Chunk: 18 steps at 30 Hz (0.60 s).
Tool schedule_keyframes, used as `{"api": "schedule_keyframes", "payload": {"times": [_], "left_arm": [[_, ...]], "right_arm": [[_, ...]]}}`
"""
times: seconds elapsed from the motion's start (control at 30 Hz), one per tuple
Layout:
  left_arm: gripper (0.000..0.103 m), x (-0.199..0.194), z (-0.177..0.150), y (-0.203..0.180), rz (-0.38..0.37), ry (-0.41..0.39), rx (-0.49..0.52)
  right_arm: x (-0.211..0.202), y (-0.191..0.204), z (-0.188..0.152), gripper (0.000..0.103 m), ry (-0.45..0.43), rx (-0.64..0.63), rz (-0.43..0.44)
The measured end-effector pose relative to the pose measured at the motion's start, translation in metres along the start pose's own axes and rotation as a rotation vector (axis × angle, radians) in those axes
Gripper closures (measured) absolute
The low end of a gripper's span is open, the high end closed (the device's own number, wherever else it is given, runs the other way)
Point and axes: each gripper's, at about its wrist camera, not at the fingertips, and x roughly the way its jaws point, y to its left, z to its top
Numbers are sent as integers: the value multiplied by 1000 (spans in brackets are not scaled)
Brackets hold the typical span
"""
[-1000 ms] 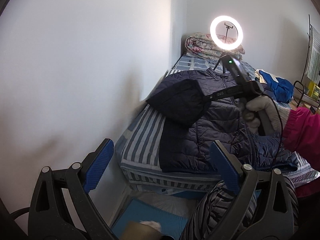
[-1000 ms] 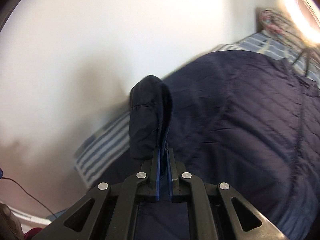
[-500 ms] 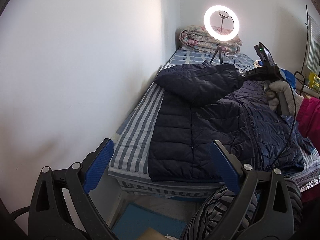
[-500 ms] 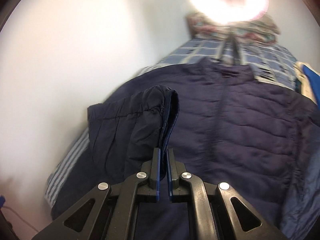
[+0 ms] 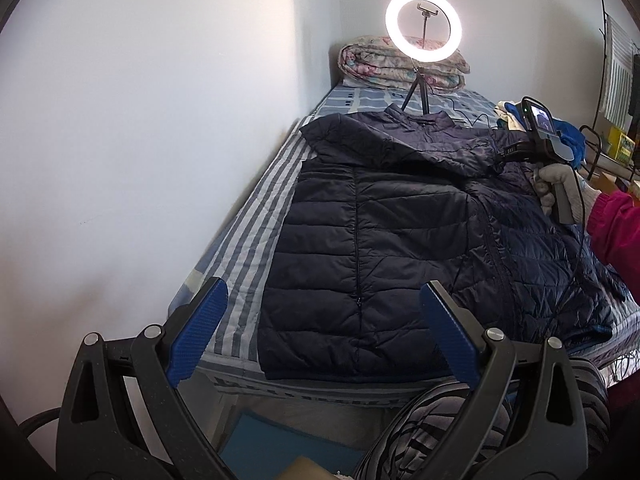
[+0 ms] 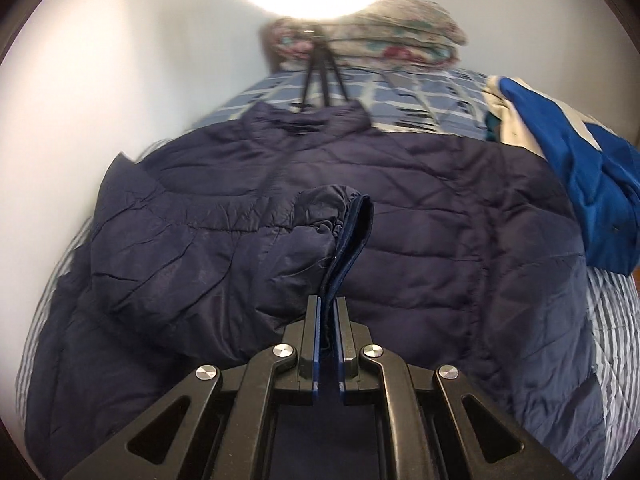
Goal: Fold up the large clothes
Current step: 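Lift the sleeve with the right tool and lay it across the jacket body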
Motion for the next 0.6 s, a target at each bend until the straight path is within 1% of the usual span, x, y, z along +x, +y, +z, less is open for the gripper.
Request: {"api": "schedule_keyframes", "payload": {"times": [0.17,0.27,0.33,0.47,0.6], "left_arm": [[5,1,1,-2,0,4,9],[5,2,1,-4,-2,11,12],[5,3,1,-4,0,17,13],[5,5,2,-2,2,22,8],[5,3,1,0,5,21,7]], "right_arm": [[10,-24,14,100,-24,55,-60],[13,-36,27,100,-43,92,-57],[17,-38,34,100,-46,94,-65],[33,-36,38,100,-4,76,-119],[47,-36,33,100,48,68,-143]]}}
